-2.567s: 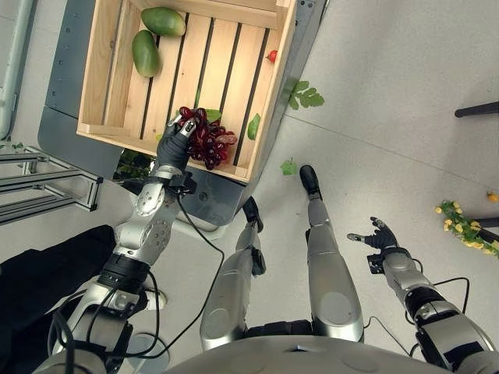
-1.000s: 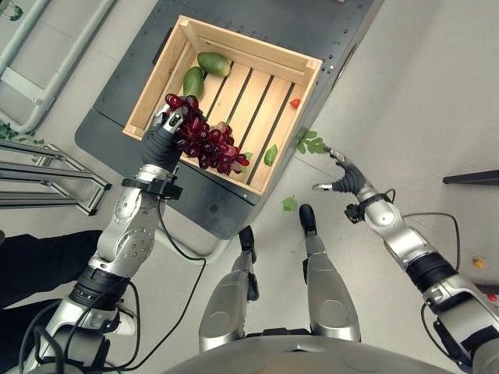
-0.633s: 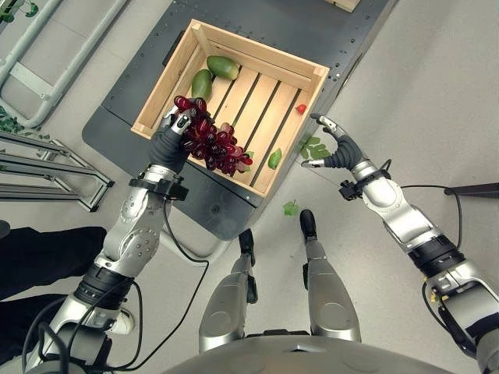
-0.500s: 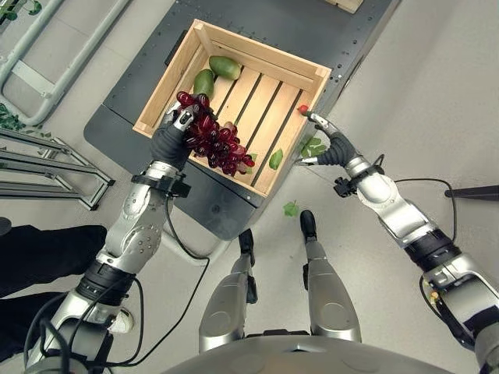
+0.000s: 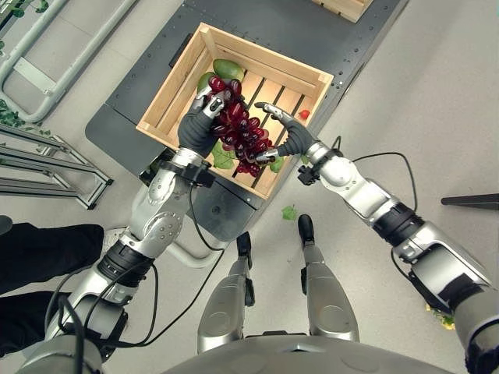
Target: Pick up the fruits from the basket on one side to the basket on the other side
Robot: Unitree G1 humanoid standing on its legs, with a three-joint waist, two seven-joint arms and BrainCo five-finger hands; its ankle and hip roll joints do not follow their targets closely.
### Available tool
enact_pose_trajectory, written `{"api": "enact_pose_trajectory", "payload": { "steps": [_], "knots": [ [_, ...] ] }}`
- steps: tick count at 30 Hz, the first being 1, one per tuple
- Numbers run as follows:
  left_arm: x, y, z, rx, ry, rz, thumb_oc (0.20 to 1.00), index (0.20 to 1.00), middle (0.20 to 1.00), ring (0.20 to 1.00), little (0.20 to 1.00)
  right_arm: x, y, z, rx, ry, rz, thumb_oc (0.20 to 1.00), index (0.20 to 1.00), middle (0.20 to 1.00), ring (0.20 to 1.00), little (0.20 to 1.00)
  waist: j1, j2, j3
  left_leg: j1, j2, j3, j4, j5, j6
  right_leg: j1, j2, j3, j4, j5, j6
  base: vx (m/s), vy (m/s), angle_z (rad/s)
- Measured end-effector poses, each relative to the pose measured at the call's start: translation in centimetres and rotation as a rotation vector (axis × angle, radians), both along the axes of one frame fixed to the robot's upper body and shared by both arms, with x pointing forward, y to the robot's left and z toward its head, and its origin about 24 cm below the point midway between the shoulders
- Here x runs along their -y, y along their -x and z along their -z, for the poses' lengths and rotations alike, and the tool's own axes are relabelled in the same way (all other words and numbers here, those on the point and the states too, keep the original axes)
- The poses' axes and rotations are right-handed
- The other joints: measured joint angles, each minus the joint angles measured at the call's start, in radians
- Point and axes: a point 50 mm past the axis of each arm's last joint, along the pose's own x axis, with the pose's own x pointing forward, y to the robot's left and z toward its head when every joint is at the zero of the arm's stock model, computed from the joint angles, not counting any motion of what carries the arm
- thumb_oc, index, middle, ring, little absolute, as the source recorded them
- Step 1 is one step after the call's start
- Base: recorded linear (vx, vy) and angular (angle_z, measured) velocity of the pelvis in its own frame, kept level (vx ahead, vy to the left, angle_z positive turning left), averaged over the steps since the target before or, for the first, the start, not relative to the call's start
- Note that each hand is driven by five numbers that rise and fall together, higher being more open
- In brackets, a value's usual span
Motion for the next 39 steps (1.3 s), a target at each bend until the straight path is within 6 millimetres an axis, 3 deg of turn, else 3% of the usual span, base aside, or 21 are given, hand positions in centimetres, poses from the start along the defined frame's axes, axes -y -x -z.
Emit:
{"api": "enact_pose_trajectory", "payload": {
  "steps": [7,23,24,25,26,39],
  "knots": [
    [1.5,0.0,-0.6,0.023,-0.015,0.056,0.2,0.2,0.2,0.2,0.2,-1.7,-0.8,1.1,-0.068,0.016,0.002,1.0,1.0,1.0,1.0,1.0,0.004,0.0,0.0,0.001,0.001,-0.01,0.0,0.004,-0.003,0.003,0.001,-0.004,0.0,0.0,-0.001,0.0,0.0,0.01],
    [3.7,0.3,-0.6,0.018,0.03,0.126,0.2,0.2,0.2,0.2,0.2,-2.3,-1.1,2.0,-0.124,0.005,0.015,1.0,1.0,1.0,1.0,1.0,0.025,0.0,-0.003,0.001,0.003,-0.026,0.0,0.009,-0.007,0.011,0.002,-0.017,0.0,0.0,-0.005,0.0,0.002,0.02],
    [3.8,0.3,-0.6,0.018,0.034,0.128,0.2,0.2,0.2,0.2,0.2,-2.3,-1.1,2.0,-0.125,0.003,0.017,0.878,0.878,0.878,0.878,0.878,0.025,0.0,-0.003,0.001,0.003,-0.027,0.0,0.009,-0.007,0.012,0.002,-0.021,0.0,0.0,-0.005,-0.01,0.004,0.05],
    [3.9,0.4,-0.6,0.017,0.037,0.131,0.2,0.2,0.2,0.2,0.2,-2.4,-1.1,2.0,-0.132,-0.011,0.019,0.573,0.573,0.573,0.573,0.573,0.024,0.0,-0.003,0.001,0.003,-0.027,0.0,0.01,-0.007,0.013,0.002,-0.023,0.0,0.0,-0.005,-0.01,0.001,0.04],
    [3.9,0.4,-0.6,0.016,0.037,0.133,0.2,0.2,0.2,0.2,0.2,-2.4,-1.1,2.0,-0.137,-0.019,0.02,0.2,0.2,0.2,0.2,0.2,0.025,-0.001,-0.004,0.001,0.003,-0.028,0.0,0.01,-0.007,0.013,0.002,-0.023,0.0,-0.001,-0.006,0.0,0.0,0.0],
    [4.4,0.5,-0.6,0.012,0.055,0.144,0.2,0.2,0.2,0.2,0.2,-2.2,-1.0,2.5,-0.156,-0.028,0.032,0.2,0.2,0.2,0.2,0.2,0.024,-0.016,-0.019,0.0,0.002,-0.028,0.0,0.009,-0.007,0.013,0.002,-0.024,0.0,-0.002,-0.007,0.0,0.0,0.0]
  ]
}}
